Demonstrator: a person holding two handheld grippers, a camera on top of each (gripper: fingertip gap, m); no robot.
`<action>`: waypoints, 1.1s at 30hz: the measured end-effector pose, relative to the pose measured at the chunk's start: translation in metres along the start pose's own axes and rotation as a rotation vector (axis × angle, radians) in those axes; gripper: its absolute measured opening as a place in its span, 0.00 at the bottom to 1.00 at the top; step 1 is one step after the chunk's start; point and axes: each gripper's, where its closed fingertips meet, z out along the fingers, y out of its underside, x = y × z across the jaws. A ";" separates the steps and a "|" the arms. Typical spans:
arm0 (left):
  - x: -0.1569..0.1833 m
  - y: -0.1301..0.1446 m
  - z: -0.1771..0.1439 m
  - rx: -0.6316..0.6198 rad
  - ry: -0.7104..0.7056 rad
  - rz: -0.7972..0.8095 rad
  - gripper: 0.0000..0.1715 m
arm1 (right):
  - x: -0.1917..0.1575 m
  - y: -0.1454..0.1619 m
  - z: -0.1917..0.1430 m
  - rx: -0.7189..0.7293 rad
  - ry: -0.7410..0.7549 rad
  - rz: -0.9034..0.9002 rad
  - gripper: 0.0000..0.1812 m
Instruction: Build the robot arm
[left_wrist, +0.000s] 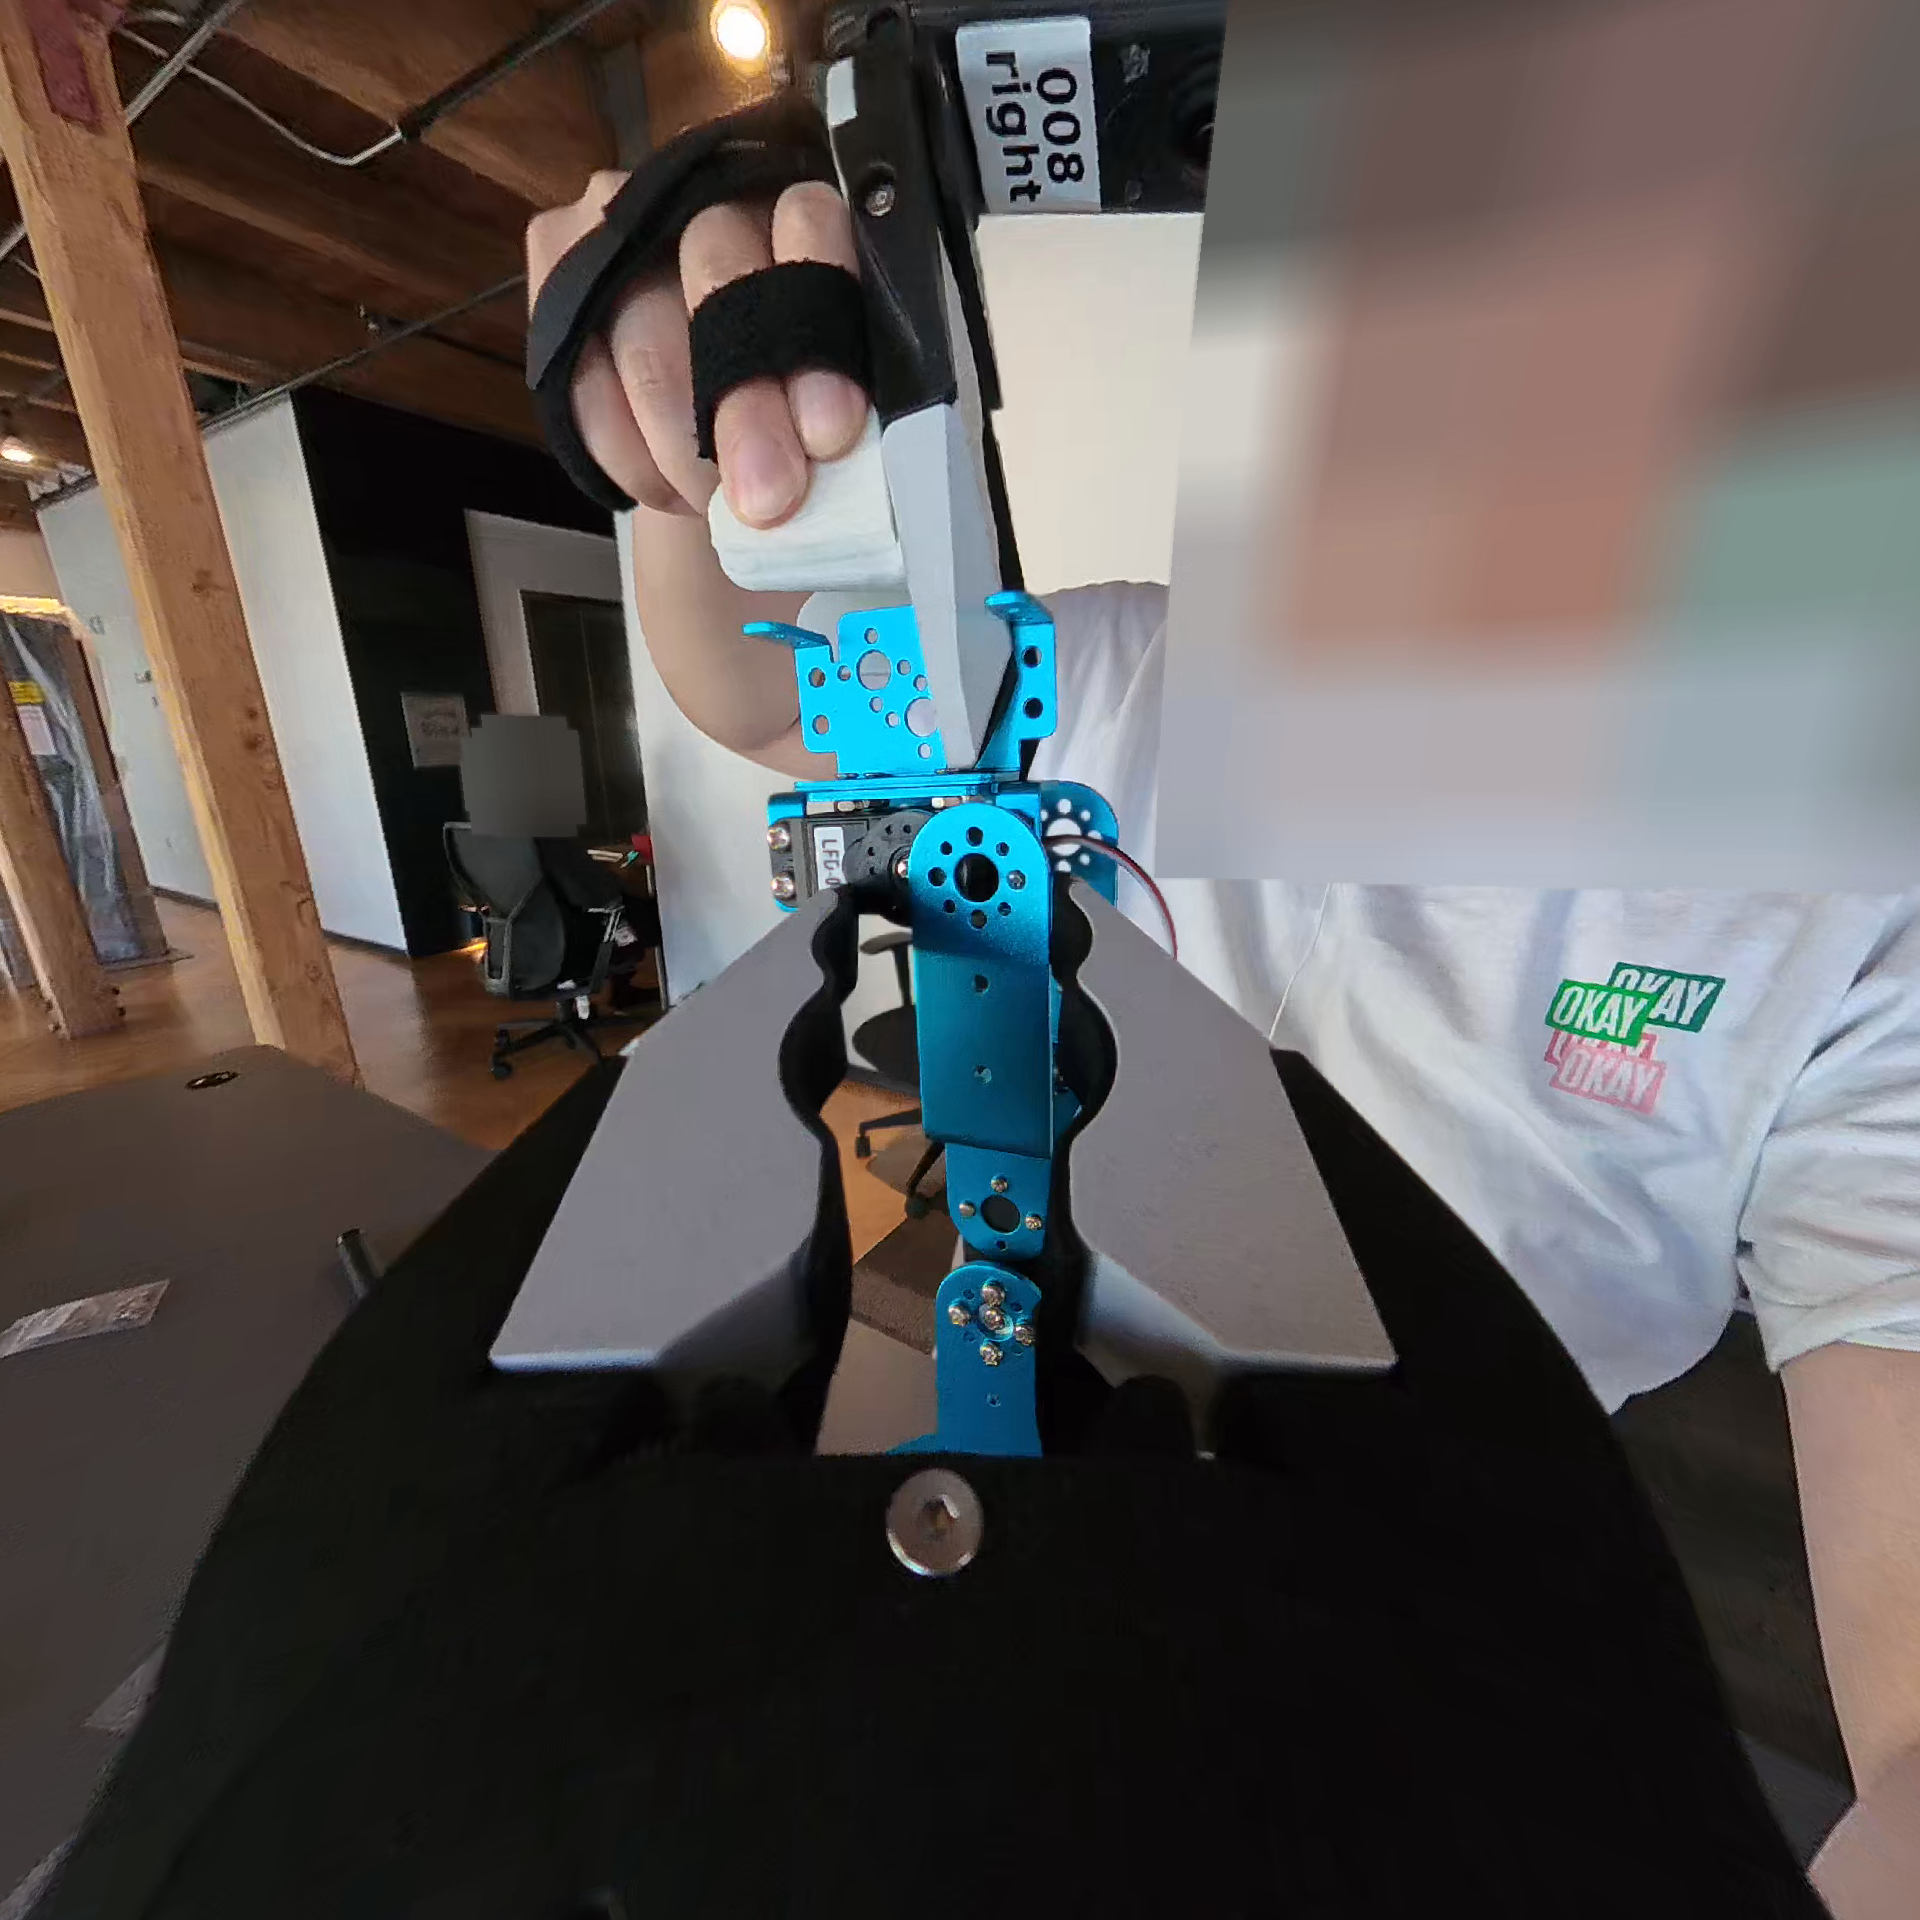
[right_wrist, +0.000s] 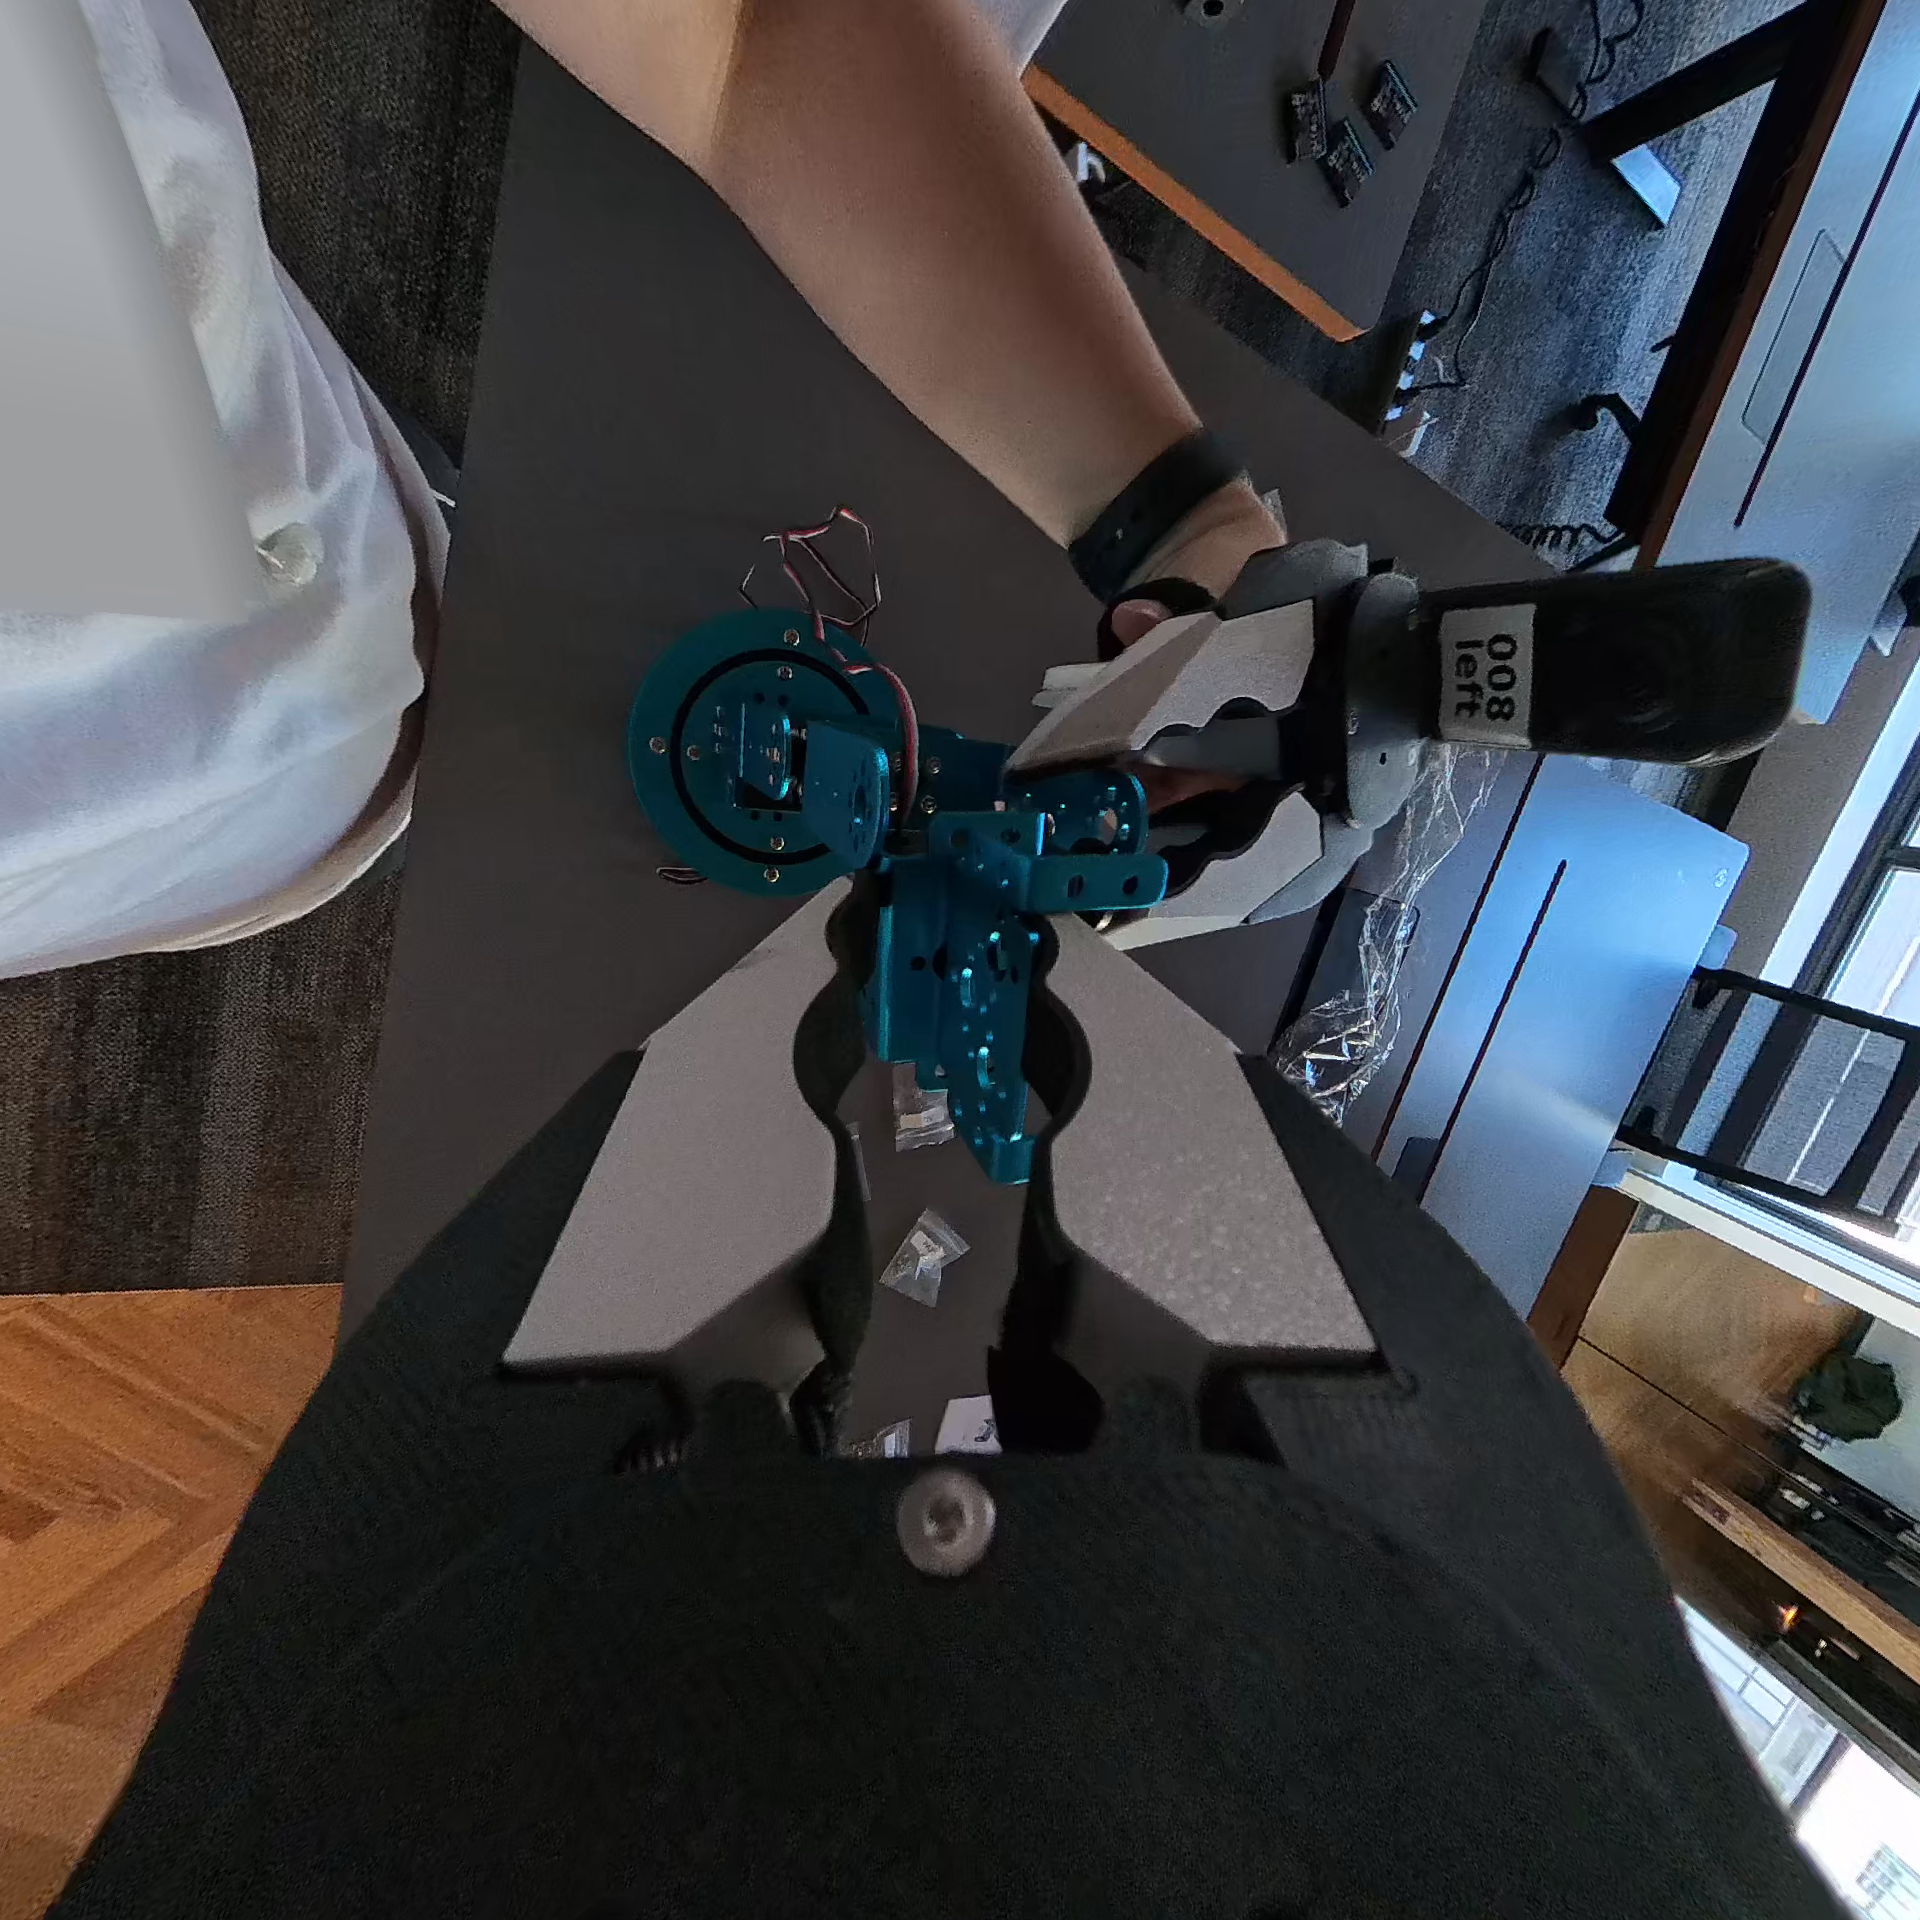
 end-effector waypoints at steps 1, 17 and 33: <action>0.000 0.000 0.000 0.013 0.007 -0.001 0.20 | 0.000 0.000 0.000 0.001 -0.001 -0.003 0.14; 0.000 -0.015 -0.006 0.247 0.091 -0.085 0.23 | -0.002 0.000 -0.001 0.018 -0.001 -0.041 0.14; 0.000 -0.010 -0.003 0.112 0.111 -0.034 0.20 | -0.003 0.001 -0.001 -0.003 -0.005 -0.056 0.14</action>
